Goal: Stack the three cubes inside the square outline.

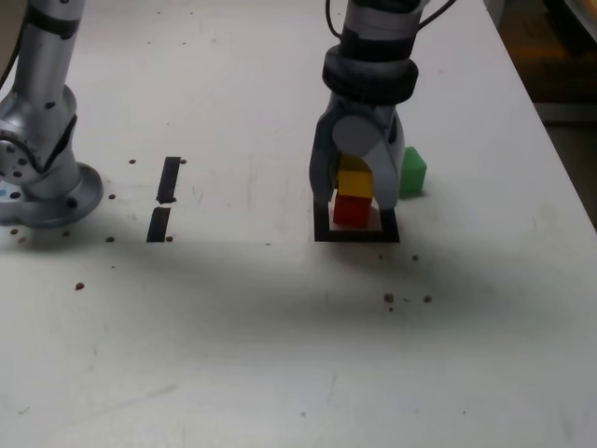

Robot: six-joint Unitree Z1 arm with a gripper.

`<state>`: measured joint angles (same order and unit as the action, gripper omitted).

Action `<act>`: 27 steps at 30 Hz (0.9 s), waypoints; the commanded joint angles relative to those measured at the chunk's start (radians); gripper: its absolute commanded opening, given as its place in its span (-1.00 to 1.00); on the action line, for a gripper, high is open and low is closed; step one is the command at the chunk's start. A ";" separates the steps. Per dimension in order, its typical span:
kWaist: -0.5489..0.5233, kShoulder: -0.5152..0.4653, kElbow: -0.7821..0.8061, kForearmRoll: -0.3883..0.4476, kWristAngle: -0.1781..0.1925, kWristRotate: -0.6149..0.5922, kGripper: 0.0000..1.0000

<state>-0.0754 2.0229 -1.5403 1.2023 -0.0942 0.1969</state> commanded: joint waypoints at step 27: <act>-0.003 -0.093 0.062 -0.050 0.031 0.005 0.73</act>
<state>-0.0759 1.9485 -1.4833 1.1570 -0.0711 0.2049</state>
